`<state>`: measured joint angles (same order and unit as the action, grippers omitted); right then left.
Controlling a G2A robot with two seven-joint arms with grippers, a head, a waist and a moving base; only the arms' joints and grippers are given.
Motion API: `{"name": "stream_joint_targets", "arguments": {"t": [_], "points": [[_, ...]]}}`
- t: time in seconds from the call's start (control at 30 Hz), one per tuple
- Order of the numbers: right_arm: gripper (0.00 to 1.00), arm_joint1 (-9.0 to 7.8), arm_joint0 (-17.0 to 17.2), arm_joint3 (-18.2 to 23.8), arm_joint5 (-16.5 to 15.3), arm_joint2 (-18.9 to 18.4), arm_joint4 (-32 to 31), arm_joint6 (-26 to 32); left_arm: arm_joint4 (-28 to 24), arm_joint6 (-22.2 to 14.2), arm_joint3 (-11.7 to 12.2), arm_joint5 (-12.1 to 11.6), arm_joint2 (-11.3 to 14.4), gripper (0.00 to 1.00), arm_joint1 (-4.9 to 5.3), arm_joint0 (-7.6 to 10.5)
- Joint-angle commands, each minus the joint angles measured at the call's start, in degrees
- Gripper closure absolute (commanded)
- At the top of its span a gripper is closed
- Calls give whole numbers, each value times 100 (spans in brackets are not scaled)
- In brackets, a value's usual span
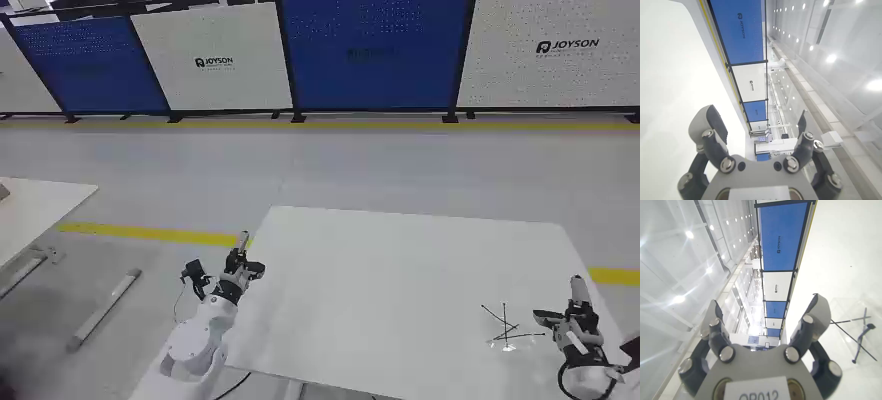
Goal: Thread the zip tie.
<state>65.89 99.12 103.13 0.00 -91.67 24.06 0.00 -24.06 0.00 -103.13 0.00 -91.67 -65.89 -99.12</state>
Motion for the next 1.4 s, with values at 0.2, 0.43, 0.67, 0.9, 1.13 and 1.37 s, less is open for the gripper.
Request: {"name": "stream_joint_targets", "arguments": {"t": [0.2, 0.43, 0.67, 0.9, 1.13, 1.37], "points": [[0, 0, 0, 0, 0, 0, 0, 0, 0, 0, 0, 0, 0, 0, 0, 0], [0, 0, 0, 0, 0, 0, 0, 0, 0, 0, 0, 0, 0, 0, 0, 0], [0, -97, 48, -83, -369, -411, -255, 1404, 0, 0, 0, 0, 0, 0, 0, 0], [0, -235, -82, -387, -449, -934, -304, 3163, 0, 0, 0, 0, 0, 0, 0, 0], [0, -235, -82, -387, -449, -934, -304, 3163, 0, 0, 0, 0, 0, 0, 0, 0], [0, -283, -203, -562, -303, -1074, 58, 4003, 0, 0, 0, 0, 0, 0, 0, 0]]}}
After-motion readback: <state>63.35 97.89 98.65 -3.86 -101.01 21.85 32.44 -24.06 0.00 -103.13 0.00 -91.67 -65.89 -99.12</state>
